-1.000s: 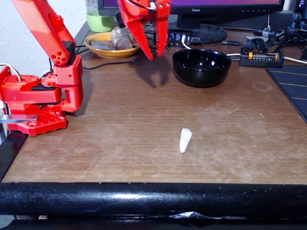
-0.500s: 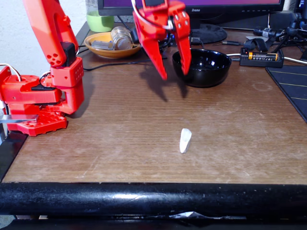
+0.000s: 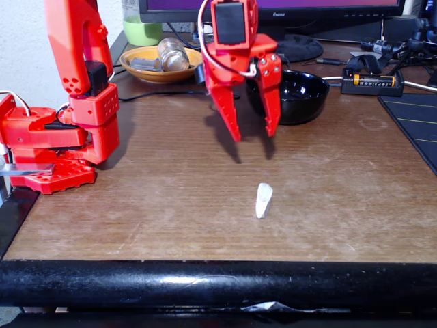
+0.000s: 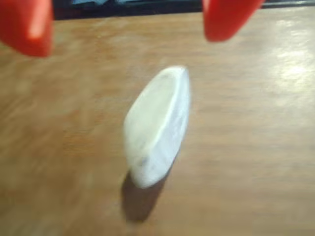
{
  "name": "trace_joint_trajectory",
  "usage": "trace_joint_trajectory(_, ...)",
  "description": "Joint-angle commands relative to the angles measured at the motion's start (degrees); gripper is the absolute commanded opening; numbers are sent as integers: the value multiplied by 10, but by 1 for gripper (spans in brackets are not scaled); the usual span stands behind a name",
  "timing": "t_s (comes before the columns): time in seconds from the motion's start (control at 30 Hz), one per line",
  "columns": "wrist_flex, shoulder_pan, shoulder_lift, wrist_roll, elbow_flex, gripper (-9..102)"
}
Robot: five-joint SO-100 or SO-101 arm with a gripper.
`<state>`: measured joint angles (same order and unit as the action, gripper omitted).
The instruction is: Ramasse la gomme et mets-la dans le bol.
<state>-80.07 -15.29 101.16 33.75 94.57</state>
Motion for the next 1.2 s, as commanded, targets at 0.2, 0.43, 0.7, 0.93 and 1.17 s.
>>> trace_joint_trajectory(0.2, 48, -15, -48, -2, -32, 20)
trace_joint_trajectory(0.43, 63, -34, -69, 7, -45, 20)
trace_joint_trajectory(0.7, 71, -46, -105, 18, -59, 20)
trace_joint_trajectory(0.93, 71, -47, -121, 17, -70, 20)
trace_joint_trajectory(1.17, 80, -50, -145, 17, -71, 20)
